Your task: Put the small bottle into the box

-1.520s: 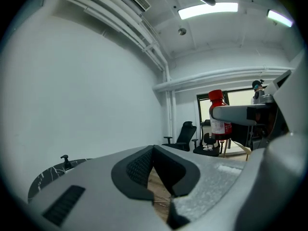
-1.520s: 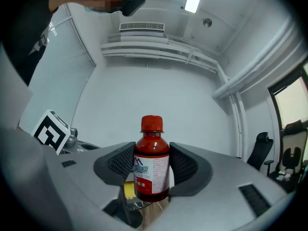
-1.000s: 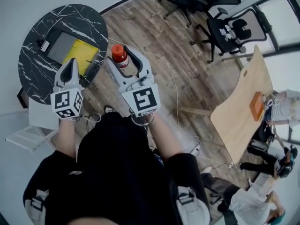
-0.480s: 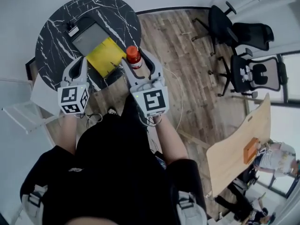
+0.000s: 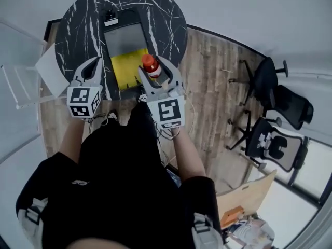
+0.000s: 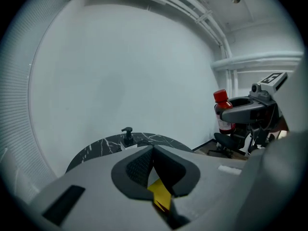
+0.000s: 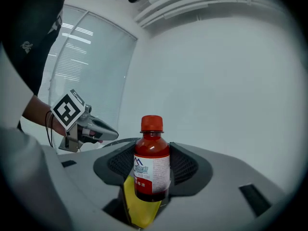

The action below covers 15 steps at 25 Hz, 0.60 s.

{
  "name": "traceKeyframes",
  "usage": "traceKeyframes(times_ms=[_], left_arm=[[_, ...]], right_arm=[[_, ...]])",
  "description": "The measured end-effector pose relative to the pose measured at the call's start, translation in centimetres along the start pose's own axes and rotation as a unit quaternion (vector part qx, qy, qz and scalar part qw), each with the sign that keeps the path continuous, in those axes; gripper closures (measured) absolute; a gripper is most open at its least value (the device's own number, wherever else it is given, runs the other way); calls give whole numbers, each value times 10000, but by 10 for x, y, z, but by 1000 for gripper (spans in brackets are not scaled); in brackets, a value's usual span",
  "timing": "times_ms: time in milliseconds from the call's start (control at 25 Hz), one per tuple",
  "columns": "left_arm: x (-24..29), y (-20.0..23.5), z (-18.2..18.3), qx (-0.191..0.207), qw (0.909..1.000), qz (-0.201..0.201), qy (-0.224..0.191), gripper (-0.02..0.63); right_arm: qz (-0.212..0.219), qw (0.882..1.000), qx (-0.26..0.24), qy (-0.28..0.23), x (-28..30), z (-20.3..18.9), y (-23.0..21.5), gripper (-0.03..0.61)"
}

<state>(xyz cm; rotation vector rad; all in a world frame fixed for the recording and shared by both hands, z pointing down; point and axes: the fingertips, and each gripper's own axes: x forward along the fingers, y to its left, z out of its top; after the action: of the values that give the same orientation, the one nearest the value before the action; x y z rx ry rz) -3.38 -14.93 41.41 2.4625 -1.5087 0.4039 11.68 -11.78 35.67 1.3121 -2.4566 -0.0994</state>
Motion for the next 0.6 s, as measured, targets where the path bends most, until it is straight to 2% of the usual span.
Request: traceKeyframes(times_ms=[120,240,440,600], left_arm=[[8,2,-21,-241,9990,259,265,614],[17,5,-38,-445,9966,540,437,614],[28,4,-65,-749,9908,930,640,614],[32,5,-95,-1031,9833,1184,915,614]], right_arm=[[575,9975,-235,343,27,-18,-1,368],[1098,9896,-607,702,53,-40,0,368],[2003,9642,-1278,1176,85,-80,11,368],[2533,9397,-1753,1488,106,-111,25,368]])
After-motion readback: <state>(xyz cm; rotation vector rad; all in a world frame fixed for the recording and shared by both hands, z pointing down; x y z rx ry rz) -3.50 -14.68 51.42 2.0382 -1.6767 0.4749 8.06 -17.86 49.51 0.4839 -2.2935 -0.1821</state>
